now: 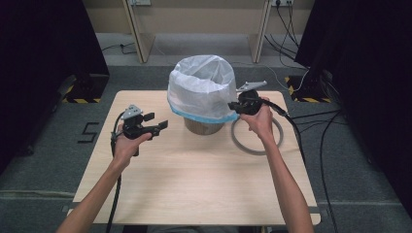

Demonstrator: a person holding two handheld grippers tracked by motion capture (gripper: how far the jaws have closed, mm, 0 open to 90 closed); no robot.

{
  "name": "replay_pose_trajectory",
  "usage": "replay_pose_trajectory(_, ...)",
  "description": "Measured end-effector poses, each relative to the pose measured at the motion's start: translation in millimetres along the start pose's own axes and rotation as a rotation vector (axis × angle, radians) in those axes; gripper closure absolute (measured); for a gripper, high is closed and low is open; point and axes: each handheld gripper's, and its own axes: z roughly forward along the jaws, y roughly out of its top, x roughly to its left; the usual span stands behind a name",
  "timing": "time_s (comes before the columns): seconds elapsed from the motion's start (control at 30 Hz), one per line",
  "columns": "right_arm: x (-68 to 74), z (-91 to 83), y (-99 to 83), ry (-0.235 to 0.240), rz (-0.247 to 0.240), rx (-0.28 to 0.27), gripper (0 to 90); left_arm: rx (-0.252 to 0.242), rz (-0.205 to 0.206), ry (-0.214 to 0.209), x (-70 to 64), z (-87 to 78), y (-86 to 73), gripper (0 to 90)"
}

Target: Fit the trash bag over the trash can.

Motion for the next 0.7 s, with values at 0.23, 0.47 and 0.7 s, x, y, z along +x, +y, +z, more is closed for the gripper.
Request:
replay_pose_trajectory(0.23,-0.9,-7.5,-1.6,-0.033,0.054,-0.022,57.4,0.071,0.059,0.023,-0.7,-4.0,-38.4,26.1)
replay_pose_trajectory(0.47,-1.5,-43.5,18.4,-0.065,0.117,-0.110,40.7,0.138,0.073,0.055,-1.8,-6.3,-74.4,21.9)
replay_pose_trajectory(0.7,1.5,-64.6,58.0,-0.087,0.109,-0.177,37.7,0.210,0.077,0.059,-5.5,-4.1,-100.5,21.9)
